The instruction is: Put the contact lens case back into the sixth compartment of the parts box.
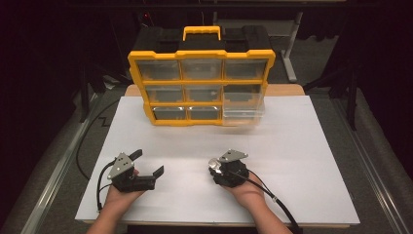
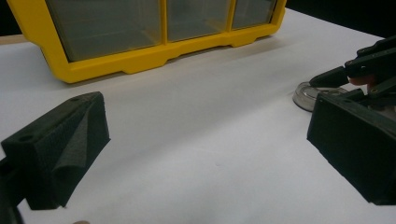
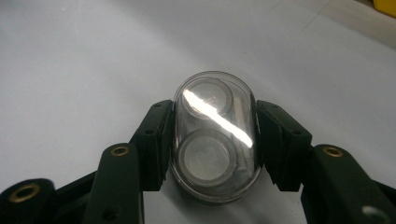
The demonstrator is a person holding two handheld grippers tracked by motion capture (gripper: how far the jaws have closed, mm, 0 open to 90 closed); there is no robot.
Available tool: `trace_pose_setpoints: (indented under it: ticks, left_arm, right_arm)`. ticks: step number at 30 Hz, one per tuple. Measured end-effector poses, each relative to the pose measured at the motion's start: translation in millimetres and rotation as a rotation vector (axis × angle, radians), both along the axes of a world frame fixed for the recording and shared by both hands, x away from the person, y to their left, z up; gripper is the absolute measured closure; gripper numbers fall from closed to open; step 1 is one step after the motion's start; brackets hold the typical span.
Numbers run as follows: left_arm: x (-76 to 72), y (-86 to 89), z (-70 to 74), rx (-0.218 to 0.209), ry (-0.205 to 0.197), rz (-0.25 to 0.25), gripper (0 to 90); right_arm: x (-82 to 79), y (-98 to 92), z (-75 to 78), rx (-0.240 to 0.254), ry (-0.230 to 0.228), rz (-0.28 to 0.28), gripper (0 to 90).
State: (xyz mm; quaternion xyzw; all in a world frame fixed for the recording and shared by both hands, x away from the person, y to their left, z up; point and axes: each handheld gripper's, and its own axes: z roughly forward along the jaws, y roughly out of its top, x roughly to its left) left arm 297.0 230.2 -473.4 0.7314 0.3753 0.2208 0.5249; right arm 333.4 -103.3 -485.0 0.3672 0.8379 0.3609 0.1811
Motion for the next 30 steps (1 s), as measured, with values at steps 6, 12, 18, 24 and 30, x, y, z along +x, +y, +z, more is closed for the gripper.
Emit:
trace_pose_setpoints:
  ticks: [6, 12, 18, 24, 30]
  left_arm:
    - [0.0, 0.3, 0.3, -0.001, -0.002, -0.001, 0.2]
    - [0.1, 0.5, 0.3, -0.003, -0.001, -0.001, 0.2]
    - [-0.2, 0.1, 0.4, -0.004, -0.001, -0.003, 0.2]
    - [0.1, -0.3, 0.1, -0.004, 0.000, -0.003, 0.2]
    - [0.0, -0.6, 0.1, -0.004, -0.001, -0.004, 0.2]
  right_arm:
    - [-0.5, 0.3, 0.1, -0.001, 0.000, -0.004, 50.2]
    - [-1.0, -0.4, 1.9, 0.007, -0.009, 0.005, 50.2]
    - [-3.7, -3.9, 8.6, 0.024, -0.027, 0.013, 50.2]
    - [-6.5, -14.5, 14.7, 0.034, -0.036, 0.011, 50.2]
    - [-9.1, -29.2, 19.3, 0.034, -0.046, 0.001, 50.2]
